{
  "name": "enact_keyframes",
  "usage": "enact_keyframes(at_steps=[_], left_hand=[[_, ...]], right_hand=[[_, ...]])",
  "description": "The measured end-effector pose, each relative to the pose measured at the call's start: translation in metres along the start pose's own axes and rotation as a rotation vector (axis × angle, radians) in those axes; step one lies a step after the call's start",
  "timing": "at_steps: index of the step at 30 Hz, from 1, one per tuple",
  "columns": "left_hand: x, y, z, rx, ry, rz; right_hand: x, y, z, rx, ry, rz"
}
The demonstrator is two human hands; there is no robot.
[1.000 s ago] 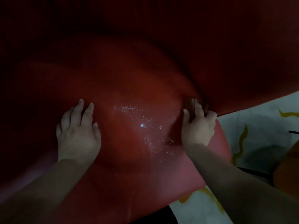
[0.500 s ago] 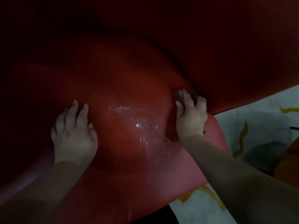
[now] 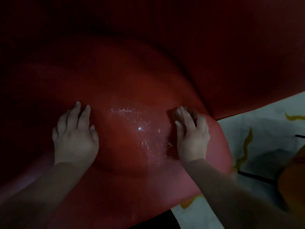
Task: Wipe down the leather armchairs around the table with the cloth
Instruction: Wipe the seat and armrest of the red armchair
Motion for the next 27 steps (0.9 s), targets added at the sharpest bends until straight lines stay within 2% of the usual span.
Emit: enact_keyframes(at_steps=[3,5,9,12,15,18,20,24,27], left_hand=[[0.000,0.003,-0.002,-0.012,0.005,-0.037],[-0.003,0.004,-0.003,-0.007,-0.015,-0.054],[-0.016,0.003,-0.003,-0.014,-0.004,-0.044],[-0.027,0.000,-0.004,-0.020,0.002,-0.025],[-0.037,-0.002,-0.008,-0.012,-0.010,-0.018],[-0.044,-0.003,-0.010,-0.011,-0.013,-0.013],[-0.047,-0.003,-0.010,-0.014,-0.005,-0.016],[-0.049,-0.005,-0.009,-0.024,-0.001,-0.031],[-0.048,-0.003,-0.009,-0.025,-0.004,-0.027]], right_hand=[[-0.024,0.005,0.021,-0.044,-0.212,0.056],[-0.028,-0.001,0.014,-0.017,-0.248,0.063],[-0.038,-0.020,-0.032,0.073,-0.107,0.027],[-0.040,-0.015,-0.028,0.153,-0.027,0.040],[-0.040,0.005,0.024,0.051,-0.259,0.167],[-0.058,0.002,0.039,-0.002,-0.420,0.133],[-0.070,-0.012,0.013,0.036,-0.403,0.125],[-0.087,-0.032,-0.046,0.157,-0.220,0.073],[-0.077,-0.023,-0.035,0.244,-0.199,0.091]])
Point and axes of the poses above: each hand's wrist, its own x-axis towards the middle knuckle, its own y-axis out of the back of the hand, z = x × y, the point moved 3 cm from there along x, towards the middle knuckle, and after that the axes turned 7 degrees about -y, right-handed, at the moved point
